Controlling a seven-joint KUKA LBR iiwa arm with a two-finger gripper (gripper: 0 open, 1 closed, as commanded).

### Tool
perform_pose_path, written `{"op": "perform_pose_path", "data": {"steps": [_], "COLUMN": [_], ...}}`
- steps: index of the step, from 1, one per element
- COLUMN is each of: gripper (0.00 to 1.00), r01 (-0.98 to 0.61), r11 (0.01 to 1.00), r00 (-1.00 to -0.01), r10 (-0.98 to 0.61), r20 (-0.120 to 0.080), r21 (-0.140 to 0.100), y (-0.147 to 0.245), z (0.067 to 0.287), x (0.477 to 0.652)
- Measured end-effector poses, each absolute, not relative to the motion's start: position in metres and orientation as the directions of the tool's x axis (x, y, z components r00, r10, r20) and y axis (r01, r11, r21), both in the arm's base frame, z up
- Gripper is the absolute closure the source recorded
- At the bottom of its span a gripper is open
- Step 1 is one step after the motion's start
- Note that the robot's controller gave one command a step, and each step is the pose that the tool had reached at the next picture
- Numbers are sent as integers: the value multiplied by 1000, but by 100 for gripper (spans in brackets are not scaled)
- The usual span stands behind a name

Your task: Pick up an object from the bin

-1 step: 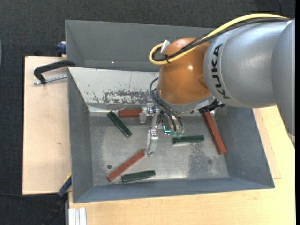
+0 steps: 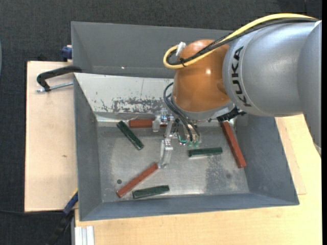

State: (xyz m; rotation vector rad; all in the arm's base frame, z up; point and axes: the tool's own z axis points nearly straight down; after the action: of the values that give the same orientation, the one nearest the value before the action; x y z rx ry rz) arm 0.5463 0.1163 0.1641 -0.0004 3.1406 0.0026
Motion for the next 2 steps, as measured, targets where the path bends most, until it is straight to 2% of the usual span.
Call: {"op": "perform_pose_path", "data": {"steps": [1,2], "gripper": [0,0], "r01": [-26,86], "r11": [1000,996], "r00": [-1000,-996], "r10": [-26,86], "r20": [-10,4], "r21": [1,2], "y": [145,157], "z": [124,95], "x": [538,521]}}
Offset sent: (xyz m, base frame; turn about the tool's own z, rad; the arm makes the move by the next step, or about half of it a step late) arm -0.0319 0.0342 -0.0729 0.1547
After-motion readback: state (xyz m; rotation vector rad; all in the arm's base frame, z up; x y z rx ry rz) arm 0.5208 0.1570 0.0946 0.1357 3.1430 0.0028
